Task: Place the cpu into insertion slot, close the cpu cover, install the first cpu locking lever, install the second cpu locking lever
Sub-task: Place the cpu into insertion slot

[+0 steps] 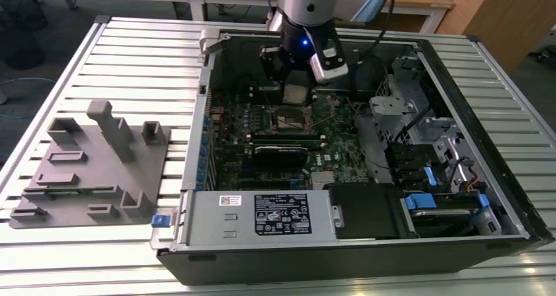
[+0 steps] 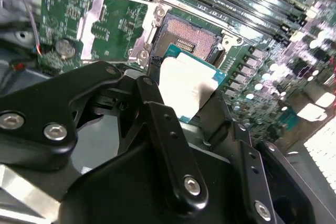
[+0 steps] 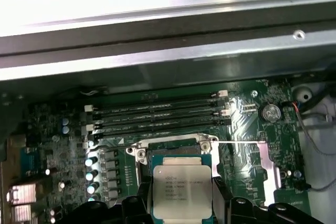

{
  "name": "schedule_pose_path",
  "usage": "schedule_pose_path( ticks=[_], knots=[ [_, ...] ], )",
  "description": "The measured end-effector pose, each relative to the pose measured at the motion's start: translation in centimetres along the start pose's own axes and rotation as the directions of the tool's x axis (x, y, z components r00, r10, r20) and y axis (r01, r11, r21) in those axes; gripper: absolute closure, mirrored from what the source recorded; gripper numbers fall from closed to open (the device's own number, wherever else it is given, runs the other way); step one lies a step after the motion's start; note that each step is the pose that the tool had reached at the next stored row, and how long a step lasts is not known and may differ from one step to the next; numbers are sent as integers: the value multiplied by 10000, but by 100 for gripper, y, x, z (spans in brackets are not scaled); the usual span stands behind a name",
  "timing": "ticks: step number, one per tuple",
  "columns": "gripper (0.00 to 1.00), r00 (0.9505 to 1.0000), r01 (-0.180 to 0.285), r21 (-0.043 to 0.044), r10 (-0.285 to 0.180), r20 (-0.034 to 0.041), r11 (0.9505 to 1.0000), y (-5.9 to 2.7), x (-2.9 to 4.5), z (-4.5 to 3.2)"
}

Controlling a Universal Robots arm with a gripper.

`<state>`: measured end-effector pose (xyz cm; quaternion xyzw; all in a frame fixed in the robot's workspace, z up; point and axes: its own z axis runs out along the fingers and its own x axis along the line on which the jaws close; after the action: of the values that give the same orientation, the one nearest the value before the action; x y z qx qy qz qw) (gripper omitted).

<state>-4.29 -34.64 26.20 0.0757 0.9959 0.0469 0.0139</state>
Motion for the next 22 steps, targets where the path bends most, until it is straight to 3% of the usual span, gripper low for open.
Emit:
schedule_pose_path(
  ticks=[11, 14, 19, 22],
  knots=[
    [46, 9988, -492, 9, 492, 48, 9988, -1, 0, 8],
    [46, 9956, -932, 15, 932, 91, 9956, -2, 0, 16],
    [46, 9844, -1752, 23, 1752, 172, 9845, -3, 0, 29],
    [46, 9840, -1774, 22, 1773, 174, 9841, -3, 1, 30]
  ],
)
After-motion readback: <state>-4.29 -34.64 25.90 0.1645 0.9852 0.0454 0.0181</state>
